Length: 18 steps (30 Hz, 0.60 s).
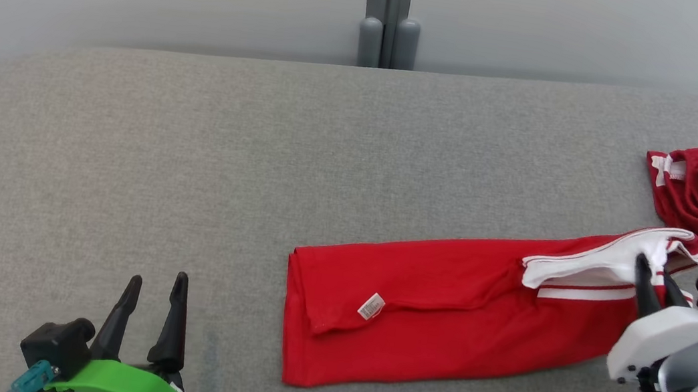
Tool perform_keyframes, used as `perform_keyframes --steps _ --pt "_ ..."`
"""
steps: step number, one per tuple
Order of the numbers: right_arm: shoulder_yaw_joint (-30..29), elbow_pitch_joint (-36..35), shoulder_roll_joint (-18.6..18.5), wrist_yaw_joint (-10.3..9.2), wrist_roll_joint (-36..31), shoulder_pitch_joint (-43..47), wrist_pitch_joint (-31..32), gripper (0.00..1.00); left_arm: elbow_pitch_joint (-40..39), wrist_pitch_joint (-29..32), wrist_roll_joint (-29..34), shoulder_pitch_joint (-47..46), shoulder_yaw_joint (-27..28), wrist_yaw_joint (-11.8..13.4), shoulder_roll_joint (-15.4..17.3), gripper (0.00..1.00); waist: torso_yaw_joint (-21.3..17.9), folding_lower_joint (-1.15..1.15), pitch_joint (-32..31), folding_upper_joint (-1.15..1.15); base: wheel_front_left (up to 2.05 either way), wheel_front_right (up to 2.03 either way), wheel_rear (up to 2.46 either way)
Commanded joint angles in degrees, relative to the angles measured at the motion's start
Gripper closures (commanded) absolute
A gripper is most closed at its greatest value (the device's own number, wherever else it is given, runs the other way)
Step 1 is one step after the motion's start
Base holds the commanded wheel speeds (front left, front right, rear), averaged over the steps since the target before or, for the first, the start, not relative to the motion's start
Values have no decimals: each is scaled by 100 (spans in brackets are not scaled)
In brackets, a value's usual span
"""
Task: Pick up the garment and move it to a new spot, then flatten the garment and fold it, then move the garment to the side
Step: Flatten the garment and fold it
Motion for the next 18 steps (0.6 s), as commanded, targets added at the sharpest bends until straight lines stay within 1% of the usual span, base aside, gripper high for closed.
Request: perform_keyframes --steps 1,6,10,18 --pt "163 -104 24 -8 56 -38 37 100 -2 -1 31 39 37 -27 4 0 74 0 -40 0 0 0 0" --pt "985 -446 131 -8 221 -140 173 100 -9 0 37 14 45 -31 -23 0 213 0 -38 0 0 0 0" --pt "1625 -572 177 -8 347 -281 283 100 -24 0 20 -35 73 -36 -50 0 295 0 1 0 0 0 0" --pt "3020 -345 212 -8 518 -422 543 100 2 0 27 -119 104 -48 -117 0 443 0 62 0 0 0 0"
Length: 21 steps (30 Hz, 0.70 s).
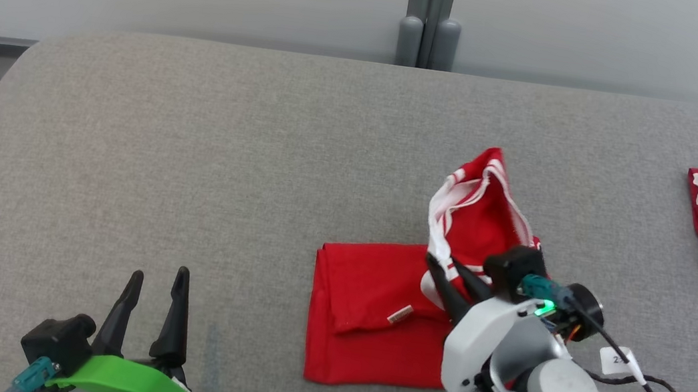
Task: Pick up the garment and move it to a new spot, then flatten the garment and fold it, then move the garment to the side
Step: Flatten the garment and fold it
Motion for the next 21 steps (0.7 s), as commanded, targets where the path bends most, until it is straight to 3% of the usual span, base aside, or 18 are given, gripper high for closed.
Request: perform_keyframes --steps 1,21 --pt "174 74 -16 -8 47 -68 42 100 1 0 9 -79 19 -16 -26 0 39 0 17 0 0 0 0" --pt "1716 1025 -7 -8 815 -525 -104 100 80 -1 83 -203 15 -50 -112 0 32 0 147 0 0 0 0"
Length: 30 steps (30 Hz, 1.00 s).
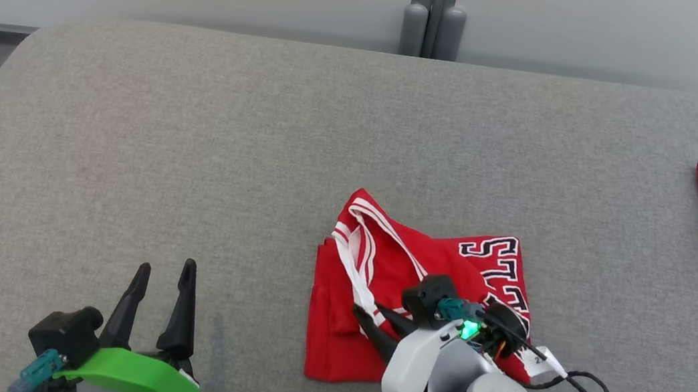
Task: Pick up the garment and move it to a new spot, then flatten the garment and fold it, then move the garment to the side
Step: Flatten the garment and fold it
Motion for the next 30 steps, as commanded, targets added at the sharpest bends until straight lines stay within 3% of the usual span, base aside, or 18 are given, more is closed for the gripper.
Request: perform_keyframes --steps 1,2,3,4,5,6,11,16,27,28,30 --pt "84 51 -9 -6 83 -88 -61 100 30 0 35 -84 -15 -19 -1 0 7 0 3 0 0 0 0" --pt "137 92 -11 -7 144 -120 -85 100 42 0 34 -95 -21 -20 -3 0 11 0 2 0 0 0 0" --pt "216 141 -10 -6 196 -154 -117 91 54 -1 33 -108 -34 -22 -4 0 16 0 -2 0 0 0 0" --pt "311 180 -8 -6 253 -195 -137 60 69 0 34 -119 -46 -23 -6 0 22 0 -5 0 0 0 0" --pt "392 203 -8 -6 321 -233 -179 19 82 0 35 -127 -57 -25 -8 0 27 0 -10 0 0 0 0" --pt "439 215 -9 -6 378 -262 -216 0 89 -1 38 -132 -71 -25 -10 0 31 0 -13 0 0 0 0" --pt "568 191 -14 -6 588 -416 -559 0 105 0 55 -164 -142 -27 -18 0 25 0 -35 0 0 0 0" --pt "302 111 -13 -6 564 -527 -949 0 105 0 78 -141 -230 -28 -32 0 -43 0 -84 0 0 0 0" --pt "-1207 87 -12 -6 -387 -224 -1736 0 18 0 145 -88 -503 -29 -18 0 -190 0 -265 0 0 0 0" --pt "-1315 93 -12 -6 -448 -169 -1768 15 17 -1 146 -81 -508 -29 -13 0 -199 0 -275 0 0 0 0" --pt "-1556 104 -11 -6 -637 -49 -1859 58 7 -1 145 -60 -523 -30 -10 0 -213 0 -297 0 0 0 0"
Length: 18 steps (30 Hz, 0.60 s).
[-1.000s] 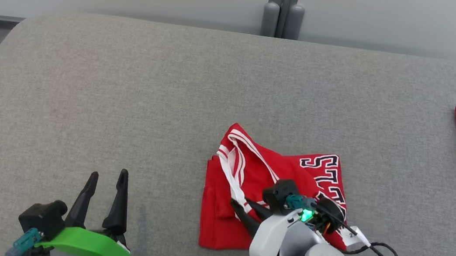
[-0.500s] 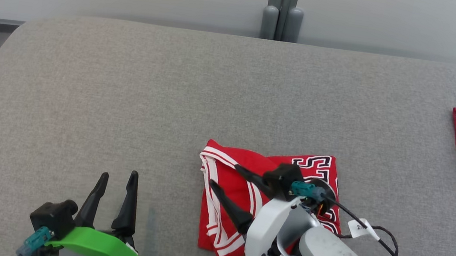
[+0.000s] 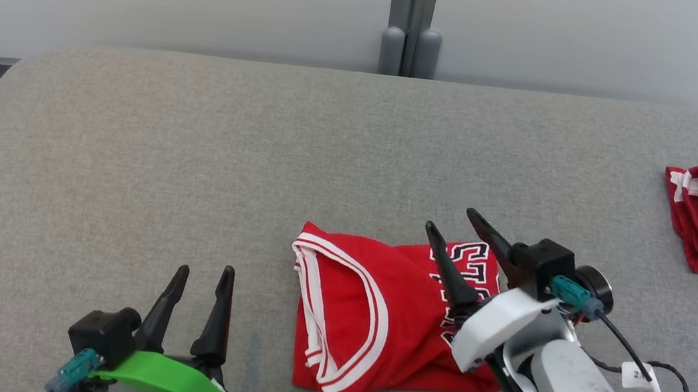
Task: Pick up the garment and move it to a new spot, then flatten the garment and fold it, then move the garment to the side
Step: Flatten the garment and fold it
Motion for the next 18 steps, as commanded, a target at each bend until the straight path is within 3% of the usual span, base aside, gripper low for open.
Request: perform_keyframes --steps 1,4,10,18 --pt "-120 0 -15 -6 -172 136 -87 73 -7 -2 50 27 -11 -22 25 0 -17 0 -27 0 0 0 0" --pt "-313 -9 -16 -6 -397 392 -207 100 -6 -2 24 78 -22 -22 35 0 -23 0 -52 0 0 0 0" --pt "-210 185 -15 -6 -476 809 -348 100 -8 -1 0 181 43 -22 45 0 9 0 -52 0 0 0 0" --pt "670 945 -17 -6 -427 609 -470 100 -19 -2 10 99 64 -22 55 0 231 0 119 0 0 0 0"
